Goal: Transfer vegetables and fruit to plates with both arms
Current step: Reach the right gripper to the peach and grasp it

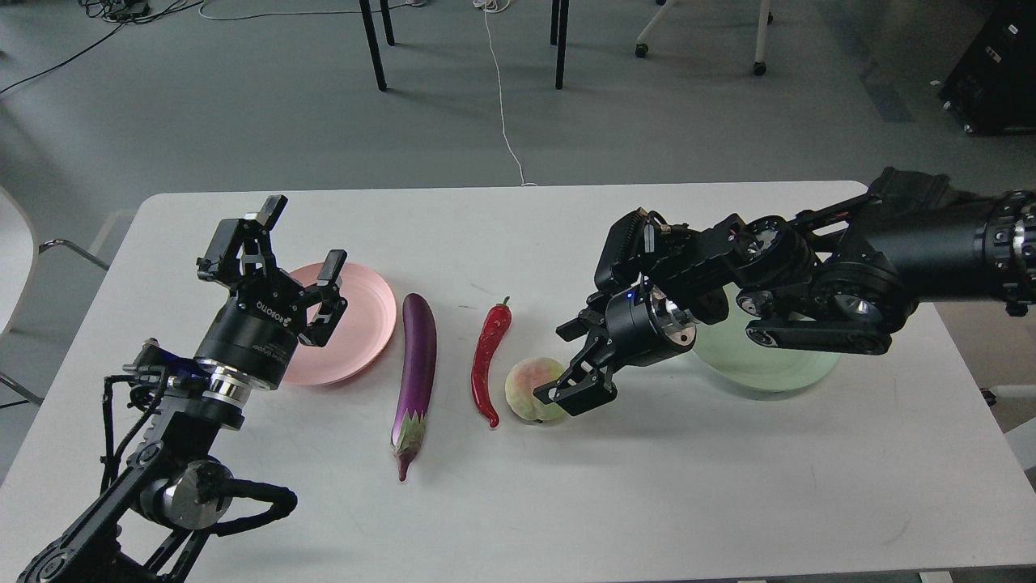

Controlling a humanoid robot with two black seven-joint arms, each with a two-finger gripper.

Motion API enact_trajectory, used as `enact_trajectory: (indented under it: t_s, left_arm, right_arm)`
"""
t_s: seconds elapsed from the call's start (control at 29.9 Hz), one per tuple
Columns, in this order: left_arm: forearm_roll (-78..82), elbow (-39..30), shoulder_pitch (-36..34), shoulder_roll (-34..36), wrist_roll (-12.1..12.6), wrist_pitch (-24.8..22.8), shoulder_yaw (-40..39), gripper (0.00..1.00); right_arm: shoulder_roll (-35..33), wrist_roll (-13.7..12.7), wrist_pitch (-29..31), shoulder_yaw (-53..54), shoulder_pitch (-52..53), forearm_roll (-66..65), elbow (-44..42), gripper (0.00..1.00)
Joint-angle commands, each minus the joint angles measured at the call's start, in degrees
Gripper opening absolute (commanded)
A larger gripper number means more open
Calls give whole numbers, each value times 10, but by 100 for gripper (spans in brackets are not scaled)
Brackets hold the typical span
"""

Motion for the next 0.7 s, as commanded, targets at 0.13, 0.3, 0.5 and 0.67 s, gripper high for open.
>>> enact_trajectory:
  t_s: [0.13, 0.3, 0.5, 0.67]
  left_arm:
    - [0, 0, 2, -1, 0, 0, -1, 99]
    - [0, 0, 3, -1, 0, 0, -2, 99]
    - [0, 0, 9, -1, -1, 0, -3, 99]
    - [0, 0, 9, -1, -1, 0, -3, 99]
  right_arm:
    - [55, 0, -5, -14, -19, 0, -63, 95]
    - [88, 0, -6, -14, -30, -1, -98, 95]
    - [88, 0, -6, -15, -48, -1, -122, 95]
    - [88, 0, -7, -27, -57, -1, -132, 95]
